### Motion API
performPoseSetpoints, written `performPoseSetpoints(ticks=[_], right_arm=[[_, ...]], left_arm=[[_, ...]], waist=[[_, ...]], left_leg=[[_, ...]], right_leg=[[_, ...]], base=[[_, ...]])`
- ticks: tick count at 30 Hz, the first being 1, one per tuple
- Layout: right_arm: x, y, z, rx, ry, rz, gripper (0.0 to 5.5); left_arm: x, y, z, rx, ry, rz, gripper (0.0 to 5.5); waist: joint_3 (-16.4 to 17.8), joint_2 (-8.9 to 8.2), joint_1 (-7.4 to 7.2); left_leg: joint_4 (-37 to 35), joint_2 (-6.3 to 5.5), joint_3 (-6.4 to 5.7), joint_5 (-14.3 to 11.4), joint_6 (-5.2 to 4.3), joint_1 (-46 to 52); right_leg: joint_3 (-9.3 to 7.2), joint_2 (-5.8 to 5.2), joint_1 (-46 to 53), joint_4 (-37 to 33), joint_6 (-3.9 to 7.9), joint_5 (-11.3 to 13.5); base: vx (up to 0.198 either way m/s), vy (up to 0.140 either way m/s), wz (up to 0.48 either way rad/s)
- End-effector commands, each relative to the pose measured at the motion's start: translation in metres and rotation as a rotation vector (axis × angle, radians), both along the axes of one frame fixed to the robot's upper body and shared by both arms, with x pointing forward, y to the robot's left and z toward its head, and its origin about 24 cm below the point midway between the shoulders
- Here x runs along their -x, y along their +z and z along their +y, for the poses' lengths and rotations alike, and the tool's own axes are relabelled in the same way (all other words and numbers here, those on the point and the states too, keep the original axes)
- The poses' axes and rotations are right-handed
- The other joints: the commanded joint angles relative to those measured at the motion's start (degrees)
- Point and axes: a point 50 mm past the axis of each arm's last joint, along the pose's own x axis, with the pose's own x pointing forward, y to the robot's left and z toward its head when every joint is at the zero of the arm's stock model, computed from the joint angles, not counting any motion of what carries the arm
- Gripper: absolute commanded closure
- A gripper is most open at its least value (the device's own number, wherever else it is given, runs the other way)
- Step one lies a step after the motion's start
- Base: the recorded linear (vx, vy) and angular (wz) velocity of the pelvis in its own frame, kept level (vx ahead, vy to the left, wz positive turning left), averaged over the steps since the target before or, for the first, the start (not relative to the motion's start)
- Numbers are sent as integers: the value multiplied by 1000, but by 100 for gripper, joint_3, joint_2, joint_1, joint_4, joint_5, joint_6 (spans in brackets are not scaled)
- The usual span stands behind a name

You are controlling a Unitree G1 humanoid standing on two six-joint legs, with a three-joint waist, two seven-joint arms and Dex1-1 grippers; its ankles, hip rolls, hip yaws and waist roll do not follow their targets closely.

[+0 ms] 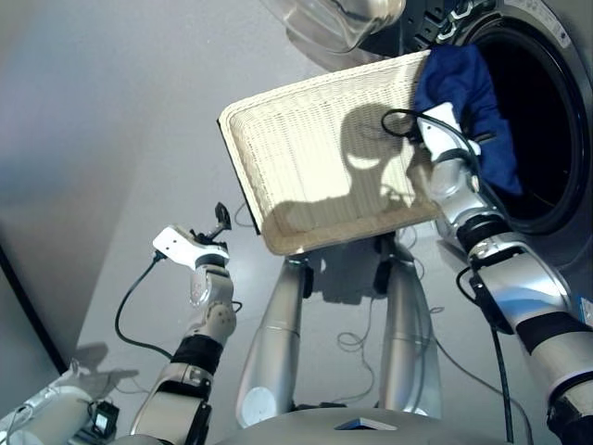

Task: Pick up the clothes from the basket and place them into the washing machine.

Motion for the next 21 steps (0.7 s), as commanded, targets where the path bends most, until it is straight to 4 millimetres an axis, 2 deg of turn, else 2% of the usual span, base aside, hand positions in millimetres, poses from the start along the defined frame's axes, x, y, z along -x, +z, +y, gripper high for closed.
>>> performPoseSetpoints(ticks=[1, 3, 4, 5, 7, 11, 15, 18, 21], right_arm=[[12, 57, -44, 57, -209, -205, 550], [20, 67, -63, 9, -292, -246, 550], [27, 71, -76, -10, -348, -264, 550], [32, 75, -85, -14, -392, -277, 550], [52, 89, -115, -43, -513, -324, 550], [83, 114, -151, -142, -673, -457, 550], [101, 135, -162, -169, -769, -591, 550], [112, 132, -170, -149, -835, -632, 550], [113, 124, -171, -157, -851, -639, 550]], left_arm=[[9, 4, 21, -50, 69, -35, 0], [11, 1, 20, -43, 59, -24, 0], [13, -3, 19, -40, 53, -9, 0], [15, -5, 19, -35, 54, -4, 0], [19, -9, 19, -29, 48, 12, 0], [27, -17, 16, 7, 35, 45, 0], [32, -20, 14, 45, 40, 60, 0], [30, -18, 13, 55, 51, 48, 0], [31, -16, 15, 54, 63, 37, 0]], waist=[[-152, 300, 91], [-151, 319, 105], [-160, 331, 107], [-161, 346, 118], [-124, 391, 120], [2, 490, 118], [130, 500, 23], [237, 462, -132], [236, 414, -194]], left_leg=[[-265, -52, 209, 545, 110, -445], [-131, -72, 217, 502, 120, -550], [4, -76, 190, 288, 105, -531], [154, -93, 207, 249, 107, -622], [474, -130, 222, 181, 112, -811], [1049, -207, 260, 53, 125, -1152], [1301, -204, 313, -12, 122, -1348], [1417, -204, 306, -26, 103, -1444], [1481, -232, 305, -30, 105, -1471]], right_leg=[[-140, 174, -166, -97, 248, 296], [-90, 180, -293, 50, 254, 278], [-37, 201, -313, 231, 304, 97], [-9, 206, -415, 364, 302, 81], [32, 197, -621, 635, 312, 75], [100, 188, -942, 1122, 316, 40], [151, 207, -1107, 1355, 313, 4], [165, 238, -1164, 1420, 314, 8], [151, 257, -1178, 1490, 310, 16]], base=[[0, 0, 0], [50, 0, -17], [99, 6, -29], [94, 5, -32], [0, 0, 0], [0, 0, 0], [0, 0, 0], [0, 0, 0], [0, 0, 0]])
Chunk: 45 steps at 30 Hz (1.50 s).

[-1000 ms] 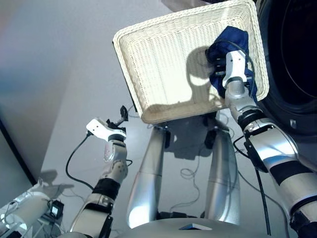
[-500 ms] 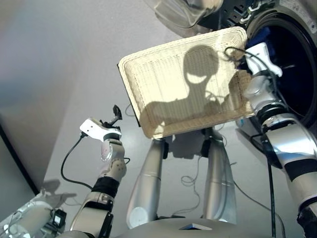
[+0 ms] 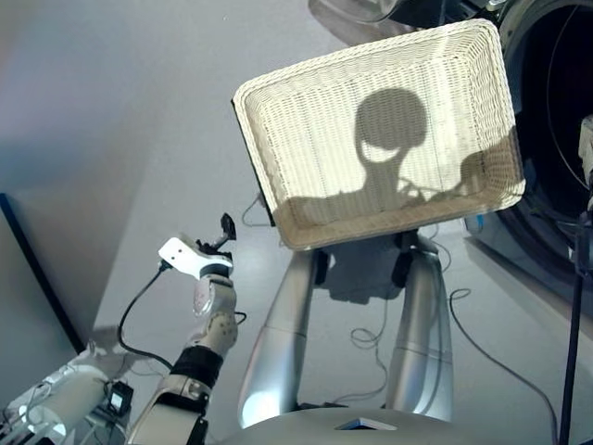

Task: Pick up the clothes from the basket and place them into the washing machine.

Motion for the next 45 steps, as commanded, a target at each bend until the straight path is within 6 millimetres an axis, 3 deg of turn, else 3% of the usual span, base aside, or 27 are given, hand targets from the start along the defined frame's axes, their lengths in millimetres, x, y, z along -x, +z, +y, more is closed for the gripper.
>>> performPoseSetpoints(ticks=[1, 5, 6, 8, 9, 11, 12, 14, 15, 16, 17, 18, 19, 20, 21, 25, 35, 36, 41, 45], right_arm=[[38, 19, -34, 120, -182, -54, 550], [17, 6, -11, 143, -87, -50, 550], [8, 5, -3, 148, -21, -38, 0], [-12, 6, 25, 181, 166, -76, 0], [-12, 5, 26, 180, 168, -76, 0], [-30, -4, 51, 159, 448, -114, 0], [-36, -10, 67, 80, 634, -241, 0], [-33, -37, 54, -9, 668, -218, 0], [-35, -46, 55, -120, 730, -315, 0], [-34, -47, 53, -126, 734, -317, 0], [-36, -62, 53, -214, 809, -338, 0], [-37, -66, 55, -299, 866, -450, 0], [-36, -67, 53, -305, 872, -454, 0], [-36, -85, 52, -410, 876, -504, 0], [-36, -85, 52, -410, 876, -504, 0], [-42, -96, 59, -439, 986, -398, 0], [-62, -142, 150, -388, 1296, -60, 0], [-61, -150, 160, -400, 1326, -50, 0], [-48, -191, 173, -505, 1334, 0, 0], [-23, -244, 175, -614, 1304, 130, 0]], left_arm=[[12, 4, 23, 14, 114, -39, 0], [12, 5, 25, 0, 125, -44, 0], [12, 6, 28, -5, 135, -47, 0], [10, 8, 31, -7, 150, -58, 0], [11, 8, 31, -9, 151, -57, 0], [10, 8, 38, -28, 153, -56, 0], [12, 7, 38, -14, 155, -55, 0], [15, 1, 42, -27, 136, -33, 0], [16, 1, 41, -15, 133, -45, 0], [16, 1, 42, -17, 131, -45, 0], [17, -1, 44, -20, 129, -37, 0], [17, 0, 44, -7, 124, -52, 0], [18, -1, 45, -8, 123, -52, 0], [20, -6, 44, 10, 134, -30, 0], [20, -6, 44, 10, 134, -30, 0], [23, -10, 50, 17, 133, -31, 0], [20, -14, 42, -45, 63, -8, 0], [20, -15, 42, -63, 59, 0, 0], [20, -26, 38, -123, 39, 70, 0], [28, -48, 35, -187, 1, 192, 0]], waist=[[-21, 327, -293], [-47, 273, -309], [-41, 252, -320], [-27, 206, -342], [-23, 197, -347], [-7, 102, -407], [23, 85, -435], [21, 32, -436], [33, 47, -426], [38, 34, -418], [29, 24, -414], [31, 43, -409], [35, 34, -405], [14, 40, -380], [24, 40, -380], [14, 20, -309], [-48, -92, -173], [-75, -116, -157], [-175, -200, -123], [-286, -274, -116]], left_leg=[[-145, -6, 13, 511, -132, -251], [-96, 6, -14, 523, -141, -227], [-106, 13, -14, 536, -145, -210], [-114, 36, -7, 561, -159, -177], [-122, 36, -6, 565, -160, -164], [-222, 88, 0, 613, -189, -75], [-250, 95, -10, 632, -192, -28], [-310, 103, -14, 652, -208, 69], [-347, 104, -27, 667, -215, 123], [-357, 103, -28, 669, -216, 143], [-390, 110, -26, 671, -227, 219], [-415, 115, -33, 677, -231, 271], [-421, 114, -34, 678, -231, 288], [-460, 121, -33, 681, -240, 370], [-470, 122, -33, 683, -241, 387], [-578, 148, -49, 708, -249, 587], [-969, 180, -52, 809, -247, 1116], [-1067, 189, -49, 821, -250, 1216], [-1444, 219, -82, 837, -238, 1686], [-1742, 262, -92, 851, -241, 2151]], right_leg=[[-386, 308, -100, 379, 8, 285], [-378, 335, -52, 390, 3, 353], [-384, 339, -24, 380, -2, 368], [-392, 335, 48, 334, 0, 428], [-392, 336, 61, 327, 0, 432], [-409, 331, 220, 167, 0, 504], [-408, 338, 278, 113, 6, 534], [-421, 305, 416, 5, 15, 539], [-429, 298, 481, -40, 23, 539], [-431, 298, 501, -49, 22, 540], [-457, 290, 592, -104, 26, 530], [-457, 289, 639, -130, 33, 530], [-458, 288, 655, -135, 32, 530], [-467, 276, 742, -173, 44, 525], [-467, 277, 759, -183, 44, 528], [-519, 254, 972, -309, 46, 526], [-641, 239, 1552, -797, 43, 591], [-662, 240, 1661, -903, 39, 589], [-753, 266, 2130, -1291, 21, 548], [-801, 282, 2586, -1578, 23, 539]], base=[[0, 0, 0], [0, 0, 0], [0, 0, 0], [0, 0, 0], [0, 0, 0], [0, 0, 0], [0, 0, 0], [0, 0, 0], [0, 0, 0], [0, 0, 0], [0, 0, 0], [0, 0, 0], [0, 0, 0], [0, 0, 0], [0, 0, 0], [0, 0, 0], [0, 0, 0], [0, 0, 0], [0, 0, 0], [0, 0, 0]])
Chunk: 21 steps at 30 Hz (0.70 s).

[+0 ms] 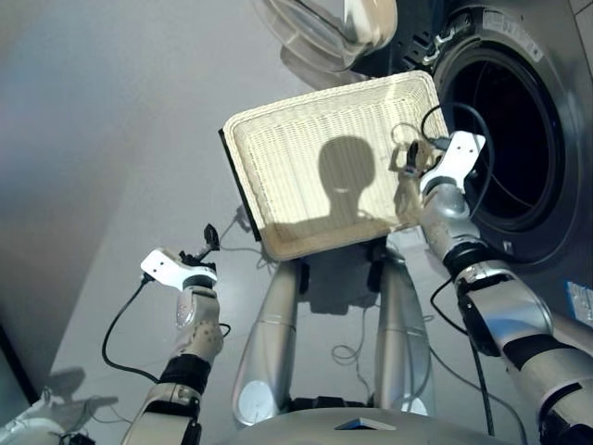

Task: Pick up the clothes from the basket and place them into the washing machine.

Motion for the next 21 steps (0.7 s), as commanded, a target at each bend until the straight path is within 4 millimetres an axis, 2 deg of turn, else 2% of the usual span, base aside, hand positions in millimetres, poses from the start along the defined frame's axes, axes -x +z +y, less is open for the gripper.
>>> performPoseSetpoints(ticks=[1, 2, 5, 9, 14, 21], right_arm=[[26, -41, -7, 29, 7, 99, 0], [35, -55, -4, 11, 4, 138, 0], [66, -94, -6, 19, 12, 271, 0], [106, -133, -7, 49, 48, 428, 0], [148, -166, -9, 56, 70, 580, 0], [197, -194, -5, 113, 169, 739, 0]], left_arm=[[11, -14, 6, -109, -19, 84, 0], [14, -20, 6, -120, -25, 114, 0], [28, -39, 5, -193, -71, 236, 0], [48, -61, 0, -293, -173, 380, 0], [76, -83, 0, -370, -248, 542, 0], [110, -101, -1, -431, -335, 685, 0]], waist=[[-527, 18, 135], [-542, -13, 112], [-637, -94, 59], [-770, -169, -5], [-1007, -274, -54], [-1443, -335, -72]], left_leg=[[-825, 53, 162, 788, -131, 54], [-955, 53, 177, 975, -109, 145], [-1246, 98, 197, 1008, -123, 648], [-1664, 158, 253, 1054, -145, 1393], [-2148, 207, 330, 1082, -185, 2317], [-2634, 188, 365, 1099, -221, 3250]], right_leg=[[-371, 186, 378, -688, 120, 491], [-400, 158, 469, -827, 91, 653], [-421, 148, 985, -1112, 110, 668], [-455, 144, 1669, -1398, 147, 662], [-490, 174, 2564, -1767, 186, 638], [-555, 198, 3575, -2277, 260, 611]], base=[[-52, 29, 29], [0, 0, 0], [0, 0, 0], [0, 0, 0], [60, 8, -70], [68, -8, -6]])
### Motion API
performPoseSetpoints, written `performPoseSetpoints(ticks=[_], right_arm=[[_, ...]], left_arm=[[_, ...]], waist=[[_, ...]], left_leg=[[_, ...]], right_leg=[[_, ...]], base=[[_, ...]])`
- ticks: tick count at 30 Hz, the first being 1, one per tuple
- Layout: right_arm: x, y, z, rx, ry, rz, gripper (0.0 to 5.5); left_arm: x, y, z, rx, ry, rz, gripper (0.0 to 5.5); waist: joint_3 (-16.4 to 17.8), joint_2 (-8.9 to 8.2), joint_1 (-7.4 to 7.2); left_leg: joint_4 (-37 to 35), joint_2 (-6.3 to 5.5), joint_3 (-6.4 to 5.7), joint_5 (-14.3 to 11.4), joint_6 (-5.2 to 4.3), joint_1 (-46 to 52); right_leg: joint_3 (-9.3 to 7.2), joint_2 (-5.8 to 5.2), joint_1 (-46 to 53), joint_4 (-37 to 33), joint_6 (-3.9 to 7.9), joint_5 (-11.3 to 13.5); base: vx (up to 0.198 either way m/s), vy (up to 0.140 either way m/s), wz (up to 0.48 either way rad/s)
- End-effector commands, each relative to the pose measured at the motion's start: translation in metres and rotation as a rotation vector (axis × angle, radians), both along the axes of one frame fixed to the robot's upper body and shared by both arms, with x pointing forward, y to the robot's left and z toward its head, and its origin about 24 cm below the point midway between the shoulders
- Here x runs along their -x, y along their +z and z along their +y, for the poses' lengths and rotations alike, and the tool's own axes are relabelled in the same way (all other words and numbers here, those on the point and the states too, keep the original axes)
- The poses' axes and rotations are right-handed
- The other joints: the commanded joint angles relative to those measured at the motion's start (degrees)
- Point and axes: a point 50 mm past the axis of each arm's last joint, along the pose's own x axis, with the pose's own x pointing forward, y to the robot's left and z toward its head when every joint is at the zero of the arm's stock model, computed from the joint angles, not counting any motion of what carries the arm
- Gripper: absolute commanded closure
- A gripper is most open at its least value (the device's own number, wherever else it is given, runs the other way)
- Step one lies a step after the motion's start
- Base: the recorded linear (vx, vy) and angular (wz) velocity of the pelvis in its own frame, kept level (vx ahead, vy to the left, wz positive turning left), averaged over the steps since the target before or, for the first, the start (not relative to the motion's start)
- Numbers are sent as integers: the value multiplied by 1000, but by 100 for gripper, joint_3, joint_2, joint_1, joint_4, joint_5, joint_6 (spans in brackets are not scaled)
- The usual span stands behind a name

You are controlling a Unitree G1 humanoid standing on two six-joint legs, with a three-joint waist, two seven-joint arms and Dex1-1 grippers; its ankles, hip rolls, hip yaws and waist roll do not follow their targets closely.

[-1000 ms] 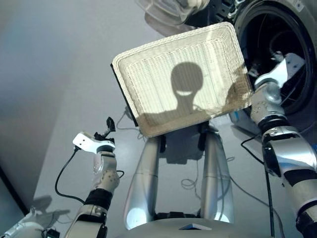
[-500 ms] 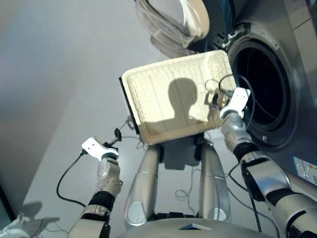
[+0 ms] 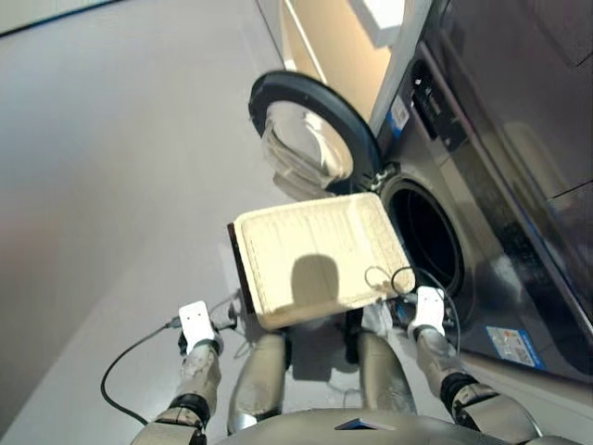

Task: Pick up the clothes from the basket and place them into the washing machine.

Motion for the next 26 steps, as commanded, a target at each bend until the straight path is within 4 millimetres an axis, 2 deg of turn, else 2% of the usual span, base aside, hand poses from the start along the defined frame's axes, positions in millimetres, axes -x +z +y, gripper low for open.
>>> performPoseSetpoints(ticks=[1, 7, 10, 17, 26], right_arm=[[5, -2, 3, 20, 72, 8, 0], [30, -11, 5, -18, 50, 60, 0], [35, -14, 5, -16, 58, 79, 0], [40, -17, 10, 7, 99, 110, 0], [36, -16, 15, 6, 116, 99, 0]], left_arm=[[8, -4, -2, -39, -62, 40, 0], [24, -10, -7, -33, -101, 83, 0], [28, -12, -10, -29, -122, 103, 0], [37, -17, -14, -25, -166, 151, 0], [38, -17, -16, -21, -168, 151, 0]], waist=[[-334, 17, -29], [-640, -16, -33], [-698, -15, -44], [-756, -20, -46], [-808, 2, -70]], left_leg=[[-653, -93, 304, 890, -312, -97], [-1001, -66, 350, 966, -347, 390], [-1034, -46, 361, 965, -339, 498], [-915, -38, 378, 775, -244, 752], [-894, -11, 371, 693, -235, 949]], right_leg=[[-170, 128, 303, -524, 226, 549], [-191, 223, 867, -851, 266, 533], [-184, 230, 956, -817, 261, 491], [-103, 228, 1138, -667, 223, 392], [-117, 244, 1344, -684, 213, 290]], base=[[75, -3, 31], [42, -3, -1], [0, 0, 0], [42, -8, -18], [0, 0, 0]])
